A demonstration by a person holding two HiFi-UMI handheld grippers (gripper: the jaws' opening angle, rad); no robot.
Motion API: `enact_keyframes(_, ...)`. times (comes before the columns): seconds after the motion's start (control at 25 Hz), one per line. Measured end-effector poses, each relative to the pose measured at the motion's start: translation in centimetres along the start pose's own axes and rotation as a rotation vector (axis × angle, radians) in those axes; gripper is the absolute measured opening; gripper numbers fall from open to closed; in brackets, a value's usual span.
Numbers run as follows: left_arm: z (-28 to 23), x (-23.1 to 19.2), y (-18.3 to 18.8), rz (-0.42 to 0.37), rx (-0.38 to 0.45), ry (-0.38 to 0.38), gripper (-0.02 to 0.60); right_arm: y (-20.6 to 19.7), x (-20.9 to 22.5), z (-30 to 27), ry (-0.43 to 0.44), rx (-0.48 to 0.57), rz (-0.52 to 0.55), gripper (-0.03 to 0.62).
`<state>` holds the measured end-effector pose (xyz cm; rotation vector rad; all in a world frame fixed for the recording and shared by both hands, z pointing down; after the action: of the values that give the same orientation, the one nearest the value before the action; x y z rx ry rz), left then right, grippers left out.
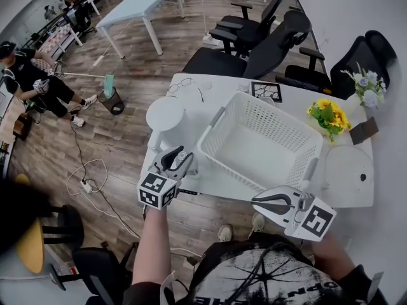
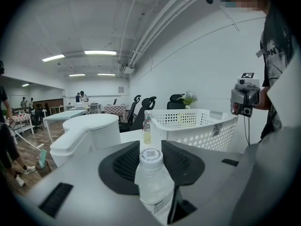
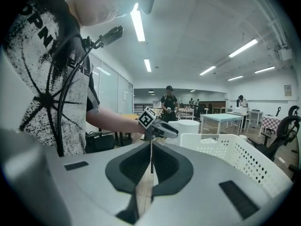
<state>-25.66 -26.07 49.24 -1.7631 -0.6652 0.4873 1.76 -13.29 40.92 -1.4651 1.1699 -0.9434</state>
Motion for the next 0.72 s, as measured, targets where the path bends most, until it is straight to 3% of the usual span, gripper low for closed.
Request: enact_keyframes(0.72, 0.34, 0.55, -0.58, -0.025, 0.000, 0.003, 0.155, -0.41, -0.24, -0.16, 0.005, -0.018, 0.019, 0.025)
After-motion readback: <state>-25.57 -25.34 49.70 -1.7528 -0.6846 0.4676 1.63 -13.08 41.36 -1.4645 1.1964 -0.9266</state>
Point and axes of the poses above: the fingertips, and each gripper's own axes: z backward along the fingers, x to its right, y out of its top, the point moved 7 cm from there along z, backward along the fingers, and after that the axes turned 5 degrees about x, right-handed, at the moved point
